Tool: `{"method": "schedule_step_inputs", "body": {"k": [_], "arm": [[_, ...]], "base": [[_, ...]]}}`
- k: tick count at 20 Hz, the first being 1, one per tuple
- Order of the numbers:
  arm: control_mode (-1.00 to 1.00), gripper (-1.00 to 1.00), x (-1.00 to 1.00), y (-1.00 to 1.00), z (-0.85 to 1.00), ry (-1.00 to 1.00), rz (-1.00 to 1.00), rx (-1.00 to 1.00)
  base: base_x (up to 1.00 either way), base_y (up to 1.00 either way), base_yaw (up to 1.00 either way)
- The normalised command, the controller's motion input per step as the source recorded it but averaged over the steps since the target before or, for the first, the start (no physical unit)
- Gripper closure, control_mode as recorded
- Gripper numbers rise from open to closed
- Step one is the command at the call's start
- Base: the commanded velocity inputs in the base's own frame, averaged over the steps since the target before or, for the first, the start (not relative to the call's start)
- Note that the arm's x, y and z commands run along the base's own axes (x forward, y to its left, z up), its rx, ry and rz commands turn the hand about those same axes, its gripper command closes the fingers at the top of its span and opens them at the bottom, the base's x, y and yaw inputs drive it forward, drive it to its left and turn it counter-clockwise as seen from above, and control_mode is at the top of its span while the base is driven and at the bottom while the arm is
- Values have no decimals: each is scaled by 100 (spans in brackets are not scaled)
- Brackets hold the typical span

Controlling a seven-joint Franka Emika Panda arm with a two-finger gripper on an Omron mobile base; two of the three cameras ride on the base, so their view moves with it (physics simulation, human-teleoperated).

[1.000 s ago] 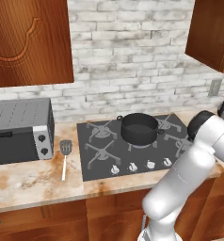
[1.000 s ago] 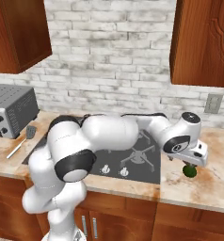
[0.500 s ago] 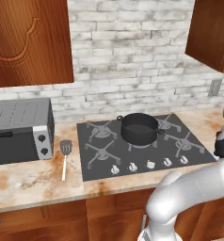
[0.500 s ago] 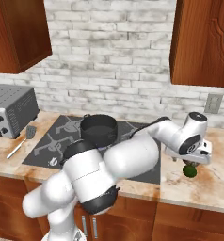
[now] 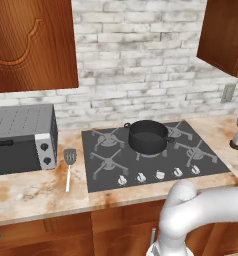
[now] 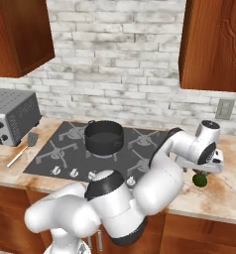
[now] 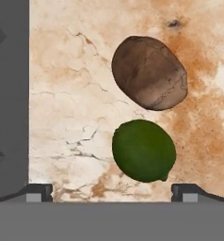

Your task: Put the potato and lime in the pot. Retrieve the spatula and lightly stir the vegetables in the pot.

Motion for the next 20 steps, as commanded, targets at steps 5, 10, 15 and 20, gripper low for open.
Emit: {"method": "schedule_step_inputs", "body": {"k": [5,10,15,20], "arm": [[-100,-100,1,-34,-10,0,0,1],[-100,-100,15,-23,-9,1,1,1],[-100,-100,0,3,-1,2,14,0],[-100,-100,0,1,-26,3,13,0]], "base": [[0,0,0],[0,0,0],[0,0,0],[0,0,0]]}}
